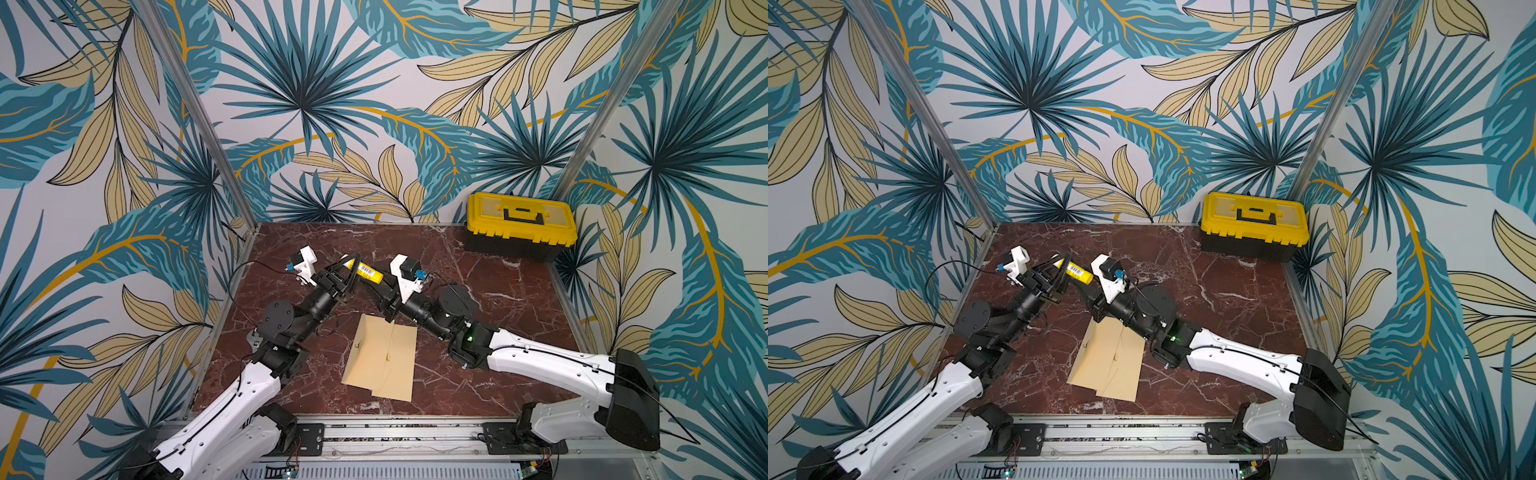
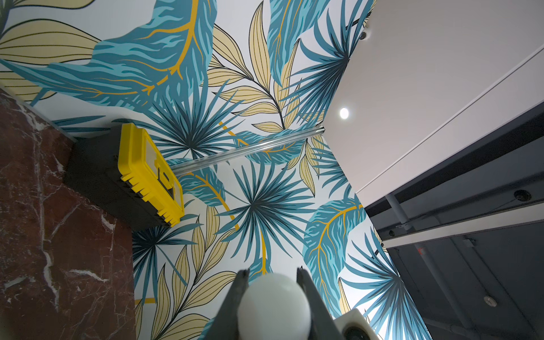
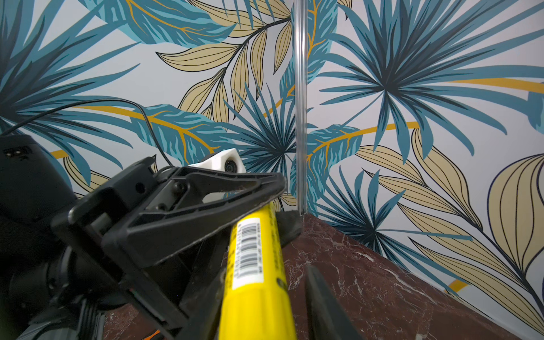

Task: Seal the envelope with a glue stick
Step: Adjust the glue stick.

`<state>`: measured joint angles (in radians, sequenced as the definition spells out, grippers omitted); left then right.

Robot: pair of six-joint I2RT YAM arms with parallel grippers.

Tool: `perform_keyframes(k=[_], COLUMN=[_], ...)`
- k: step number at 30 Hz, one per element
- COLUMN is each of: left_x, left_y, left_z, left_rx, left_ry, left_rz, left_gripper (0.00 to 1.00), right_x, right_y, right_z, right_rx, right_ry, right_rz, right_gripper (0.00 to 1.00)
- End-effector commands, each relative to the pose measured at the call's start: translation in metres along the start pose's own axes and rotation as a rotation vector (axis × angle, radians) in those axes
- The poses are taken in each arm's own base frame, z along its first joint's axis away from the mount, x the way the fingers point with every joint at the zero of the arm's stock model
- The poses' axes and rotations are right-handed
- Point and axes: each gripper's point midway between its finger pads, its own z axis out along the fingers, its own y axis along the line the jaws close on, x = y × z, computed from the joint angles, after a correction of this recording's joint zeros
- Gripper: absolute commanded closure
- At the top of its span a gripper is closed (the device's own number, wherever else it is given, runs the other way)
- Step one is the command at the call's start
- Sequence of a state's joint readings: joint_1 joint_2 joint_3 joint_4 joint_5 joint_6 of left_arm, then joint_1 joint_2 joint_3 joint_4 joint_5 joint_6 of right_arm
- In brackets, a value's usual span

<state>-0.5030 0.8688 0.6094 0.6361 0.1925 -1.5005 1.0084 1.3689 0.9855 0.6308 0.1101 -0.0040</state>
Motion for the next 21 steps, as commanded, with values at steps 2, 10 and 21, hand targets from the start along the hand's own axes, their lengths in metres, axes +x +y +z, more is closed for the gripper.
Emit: perform_keyframes(k=[2,10,21], left_x=[-0.001,-0.001,0.0], left_y=[-0.005,-0.002,-0.002], left_z=[-0.004,-0.004,-0.005], left_rx=[0.015,0.003,0.006], left_ry=[-0.007,-0.007,-0.007], left_rz=[0.004,0.004,0.001], left_gripper=[0.97,0.98,0.99], right_x=[-0.023,-0.028,-0.022], right_y=[-0.006,0.01,0.004], right_z=[-0.006,-0.008,-0.005], right_rx=[0.038,-0.056,-0.02], right_ry=[-0.058,-0.087,-0.038], right_rz=[0.016,0.015,0.013], right_gripper=[0.58,0.58,0.68])
